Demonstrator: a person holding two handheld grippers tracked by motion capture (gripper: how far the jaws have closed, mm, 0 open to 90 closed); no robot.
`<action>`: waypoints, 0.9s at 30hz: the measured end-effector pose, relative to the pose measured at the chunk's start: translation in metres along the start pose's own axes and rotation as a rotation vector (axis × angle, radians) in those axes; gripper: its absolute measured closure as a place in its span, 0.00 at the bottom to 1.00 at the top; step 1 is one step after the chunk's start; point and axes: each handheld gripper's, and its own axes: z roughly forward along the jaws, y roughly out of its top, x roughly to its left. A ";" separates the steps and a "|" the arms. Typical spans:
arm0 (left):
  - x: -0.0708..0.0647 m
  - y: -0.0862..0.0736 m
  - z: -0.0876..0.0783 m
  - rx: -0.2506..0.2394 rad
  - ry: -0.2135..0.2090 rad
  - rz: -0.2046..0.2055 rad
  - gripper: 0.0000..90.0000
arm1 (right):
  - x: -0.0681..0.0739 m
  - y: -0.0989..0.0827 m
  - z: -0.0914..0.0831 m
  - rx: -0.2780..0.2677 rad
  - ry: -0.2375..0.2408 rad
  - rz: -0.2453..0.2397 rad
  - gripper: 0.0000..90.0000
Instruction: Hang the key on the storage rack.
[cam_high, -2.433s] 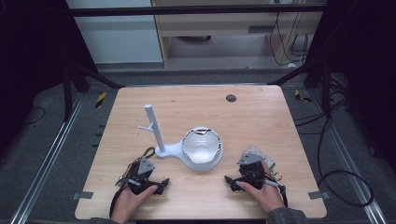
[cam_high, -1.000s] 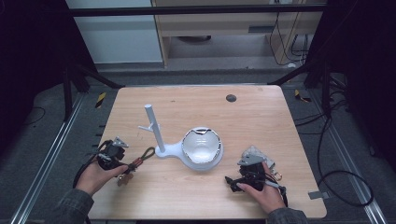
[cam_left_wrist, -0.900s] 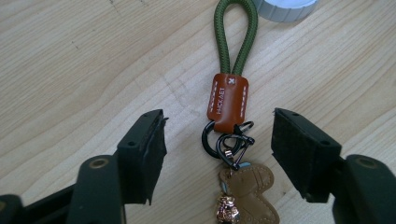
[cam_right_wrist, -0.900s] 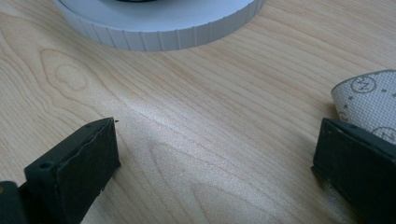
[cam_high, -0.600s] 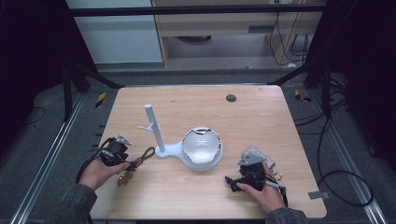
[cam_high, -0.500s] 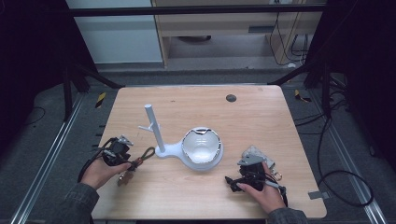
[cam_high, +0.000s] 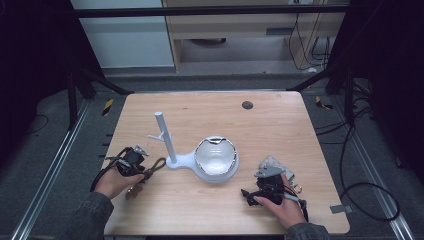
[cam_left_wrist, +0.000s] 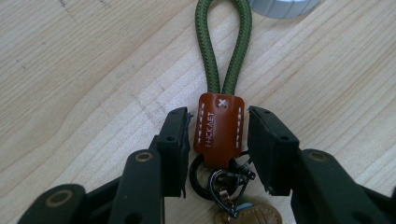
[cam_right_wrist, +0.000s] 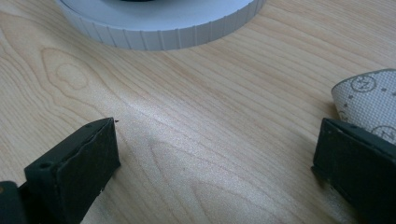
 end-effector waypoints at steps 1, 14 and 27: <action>0.000 0.000 0.000 -0.001 0.000 0.004 0.66 | 0.000 0.000 0.000 0.000 0.000 0.000 0.00; -0.004 0.000 -0.002 -0.008 0.012 0.023 0.73 | 0.000 0.000 0.000 0.000 0.000 -0.003 0.00; -0.022 -0.028 -0.046 -0.206 0.020 0.034 0.73 | 0.000 0.000 0.000 0.001 0.000 -0.002 0.00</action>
